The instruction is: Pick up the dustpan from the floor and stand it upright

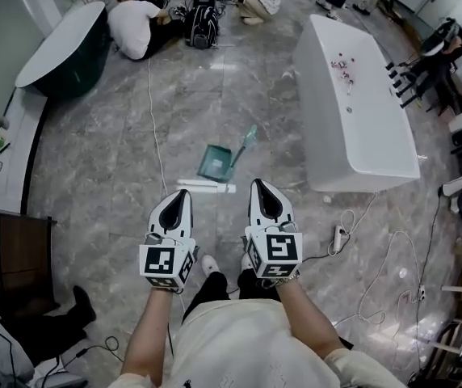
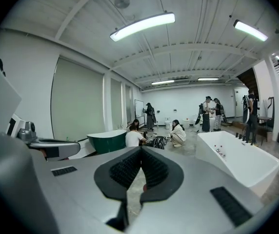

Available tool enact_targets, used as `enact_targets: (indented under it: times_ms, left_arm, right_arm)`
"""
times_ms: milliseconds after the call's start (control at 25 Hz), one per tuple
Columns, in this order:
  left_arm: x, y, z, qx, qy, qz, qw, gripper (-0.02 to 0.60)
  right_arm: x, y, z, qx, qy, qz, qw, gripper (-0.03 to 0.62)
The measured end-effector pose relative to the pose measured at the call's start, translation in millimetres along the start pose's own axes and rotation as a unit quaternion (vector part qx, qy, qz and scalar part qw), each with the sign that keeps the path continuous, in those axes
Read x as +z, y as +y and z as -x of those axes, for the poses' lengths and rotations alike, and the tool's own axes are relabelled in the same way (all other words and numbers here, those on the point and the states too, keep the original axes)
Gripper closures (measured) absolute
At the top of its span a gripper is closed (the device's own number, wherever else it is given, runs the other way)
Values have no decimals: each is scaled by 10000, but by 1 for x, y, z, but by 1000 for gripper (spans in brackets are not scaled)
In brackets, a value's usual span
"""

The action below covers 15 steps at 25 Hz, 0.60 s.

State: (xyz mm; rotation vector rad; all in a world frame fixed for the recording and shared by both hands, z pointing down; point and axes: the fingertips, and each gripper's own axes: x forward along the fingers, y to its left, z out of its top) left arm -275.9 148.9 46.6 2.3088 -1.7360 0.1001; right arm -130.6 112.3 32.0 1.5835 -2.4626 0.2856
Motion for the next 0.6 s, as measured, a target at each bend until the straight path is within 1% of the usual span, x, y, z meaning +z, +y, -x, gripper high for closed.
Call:
enact_targets:
  times_ms: [80,200,400,600]
  left_arm:
    - [3,-7,-1,39,12,-40,10000,572]
    - [0,-18,-7,52,26,84,9999,572]
    - [-3,-53,-29,36,41,51,10000,572]
    - [-3,-90,-40,-35,75,-41,10000,572]
  right_arm:
    - [4,-3,1,62,-14,25,10000,577]
    - [6,-13,6,88,11,76,9999,577]
    - [0,-51,15,36,54,-88,9999,577]
    - [-2,-87,27,-62,58,-128,9999,577]
